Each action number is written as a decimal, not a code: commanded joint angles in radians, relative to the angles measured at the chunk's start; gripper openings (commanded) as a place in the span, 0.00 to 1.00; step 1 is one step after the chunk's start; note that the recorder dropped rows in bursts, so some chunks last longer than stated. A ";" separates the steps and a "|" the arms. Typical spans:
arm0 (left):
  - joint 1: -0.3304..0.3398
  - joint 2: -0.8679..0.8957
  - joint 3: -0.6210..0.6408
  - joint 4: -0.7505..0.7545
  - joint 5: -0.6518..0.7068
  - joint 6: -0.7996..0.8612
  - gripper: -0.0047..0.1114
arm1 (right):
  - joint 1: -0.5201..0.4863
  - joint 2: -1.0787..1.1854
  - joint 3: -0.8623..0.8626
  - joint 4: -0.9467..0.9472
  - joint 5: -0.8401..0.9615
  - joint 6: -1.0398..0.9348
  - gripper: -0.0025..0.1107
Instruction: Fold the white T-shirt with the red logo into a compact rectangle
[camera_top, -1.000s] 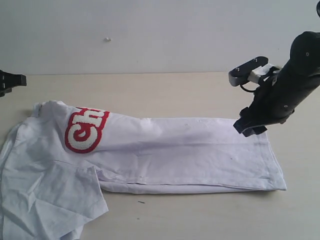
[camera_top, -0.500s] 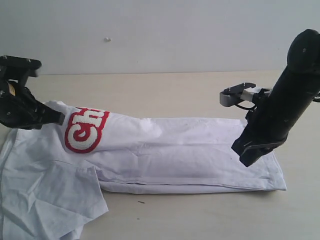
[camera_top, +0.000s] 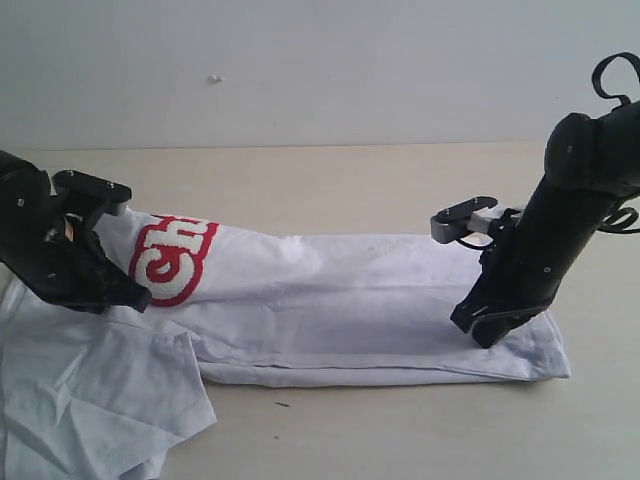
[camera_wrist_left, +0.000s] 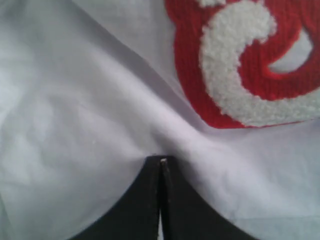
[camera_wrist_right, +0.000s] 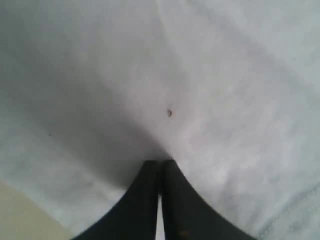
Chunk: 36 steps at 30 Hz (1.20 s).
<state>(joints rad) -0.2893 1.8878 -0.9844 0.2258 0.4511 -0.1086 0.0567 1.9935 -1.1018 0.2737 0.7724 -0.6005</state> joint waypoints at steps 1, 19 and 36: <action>-0.006 0.027 -0.001 -0.003 -0.051 0.003 0.04 | 0.001 0.035 -0.003 -0.009 -0.195 0.048 0.07; 0.104 -0.190 0.045 -0.171 0.287 0.026 0.43 | 0.001 -0.050 -0.003 -0.013 -0.064 0.018 0.07; 0.104 -0.215 0.234 -0.436 0.414 0.211 0.43 | 0.001 -0.050 -0.001 0.048 0.082 -0.033 0.07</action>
<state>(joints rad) -0.1861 1.6839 -0.7695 -0.1419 0.8817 0.0476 0.0567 1.9550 -1.1074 0.3141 0.8419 -0.6202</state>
